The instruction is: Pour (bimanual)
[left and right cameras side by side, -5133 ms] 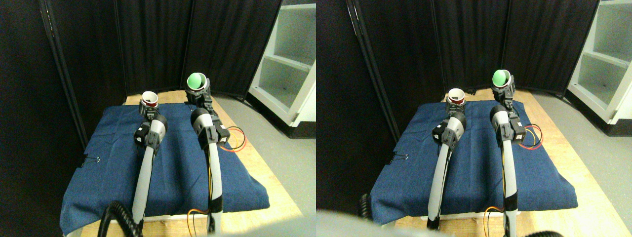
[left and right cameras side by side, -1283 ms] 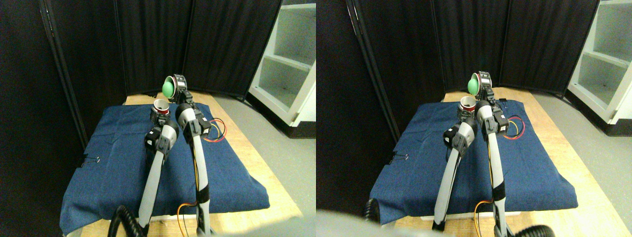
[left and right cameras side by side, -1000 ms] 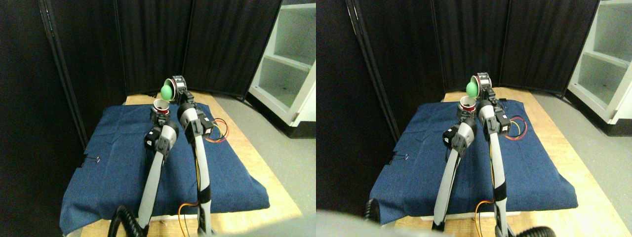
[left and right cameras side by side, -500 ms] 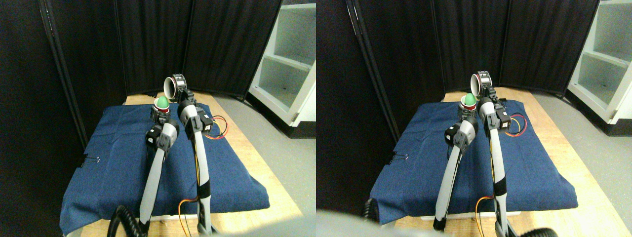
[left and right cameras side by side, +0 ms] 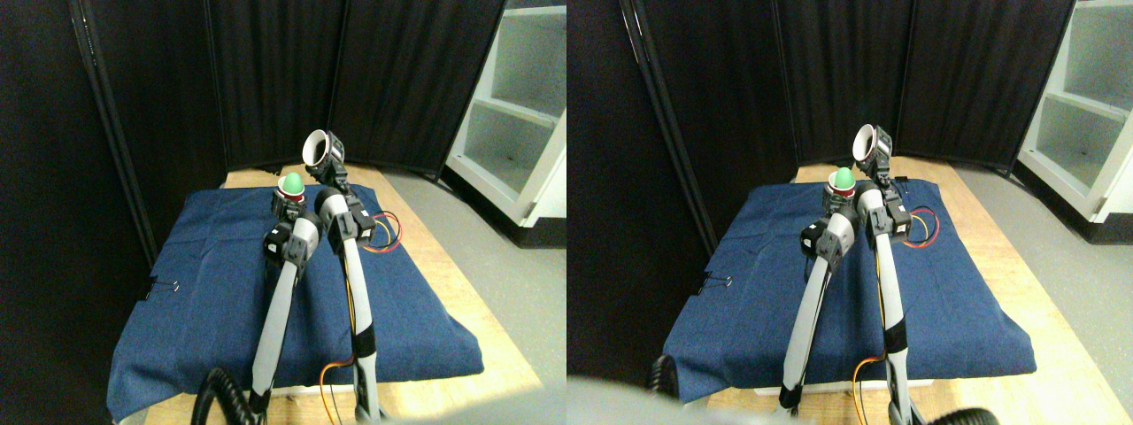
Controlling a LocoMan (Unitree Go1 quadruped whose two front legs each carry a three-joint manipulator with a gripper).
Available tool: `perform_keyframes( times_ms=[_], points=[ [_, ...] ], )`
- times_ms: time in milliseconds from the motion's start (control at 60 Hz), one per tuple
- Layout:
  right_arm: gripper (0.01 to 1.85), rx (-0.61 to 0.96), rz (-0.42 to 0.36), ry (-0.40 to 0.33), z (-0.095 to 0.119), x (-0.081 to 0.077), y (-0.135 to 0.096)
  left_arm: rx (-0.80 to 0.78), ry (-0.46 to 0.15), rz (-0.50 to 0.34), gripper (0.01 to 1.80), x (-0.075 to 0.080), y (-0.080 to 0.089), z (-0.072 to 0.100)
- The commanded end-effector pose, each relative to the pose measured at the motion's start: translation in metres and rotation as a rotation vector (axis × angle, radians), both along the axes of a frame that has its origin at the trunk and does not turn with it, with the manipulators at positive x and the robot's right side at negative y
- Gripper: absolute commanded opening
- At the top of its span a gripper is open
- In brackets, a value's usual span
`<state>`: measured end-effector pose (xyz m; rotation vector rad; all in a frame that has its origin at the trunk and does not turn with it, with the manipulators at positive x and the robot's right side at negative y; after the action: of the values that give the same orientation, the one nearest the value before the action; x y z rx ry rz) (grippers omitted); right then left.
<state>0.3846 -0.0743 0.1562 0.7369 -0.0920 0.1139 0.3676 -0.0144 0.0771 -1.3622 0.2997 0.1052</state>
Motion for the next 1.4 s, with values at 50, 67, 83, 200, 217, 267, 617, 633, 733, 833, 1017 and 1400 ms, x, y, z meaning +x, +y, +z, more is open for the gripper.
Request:
perform_keyframes(
  times_ms=[50, 67, 83, 200, 217, 267, 617, 633, 733, 833, 1017, 1400],
  points=[
    [0.33, 0.119, -0.018, -0.054, 0.012, 0.001, -0.008, -0.017, -0.046, 0.003, 0.33, 0.005, 0.003, 0.008],
    [0.33, 0.149, -0.019, -0.053, 0.012, 0.002, -0.009, -0.015, -0.047, 0.006, 0.33, 0.005, 0.004, 0.007],
    [0.33, 0.165, -0.017, -0.058, 0.013, 0.003, -0.011, -0.013, -0.048, 0.008, 0.33, 0.006, 0.004, 0.007],
    [0.33, 0.221, -0.026, -0.055, 0.015, 0.003, -0.018, -0.005, -0.048, 0.008, 0.33, 0.007, 0.010, 0.007],
    [0.33, 0.221, -0.026, -0.055, 0.015, 0.003, -0.018, -0.005, -0.048, 0.008, 0.33, 0.007, 0.010, 0.007],
    [0.33, 0.265, -0.028, -0.047, 0.015, 0.004, -0.022, 0.007, -0.051, 0.012, 0.33, 0.008, 0.013, 0.007],
    [0.33, 0.376, -0.064, -0.023, 0.003, 0.007, -0.042, 0.041, -0.080, 0.035, 0.33, 0.014, 0.043, 0.006],
    [0.33, 0.386, -0.066, -0.019, 0.002, 0.006, -0.043, 0.044, -0.081, 0.041, 0.33, 0.014, 0.045, 0.006],
    [0.33, 0.378, -0.086, -0.011, -0.004, 0.008, -0.049, 0.063, -0.098, 0.060, 0.33, 0.014, 0.057, 0.006],
    [0.33, 0.421, -0.108, -0.002, -0.012, 0.010, -0.051, 0.063, -0.104, 0.068, 0.33, 0.014, 0.066, 0.006],
    [0.33, 0.444, -0.121, 0.005, -0.029, 0.012, -0.053, 0.062, -0.128, 0.082, 0.33, 0.015, 0.080, 0.007],
    [0.33, 0.547, -0.126, 0.068, -0.065, 0.028, -0.055, 0.072, -0.139, 0.113, 0.33, 0.017, 0.101, -0.003]
  ],
)
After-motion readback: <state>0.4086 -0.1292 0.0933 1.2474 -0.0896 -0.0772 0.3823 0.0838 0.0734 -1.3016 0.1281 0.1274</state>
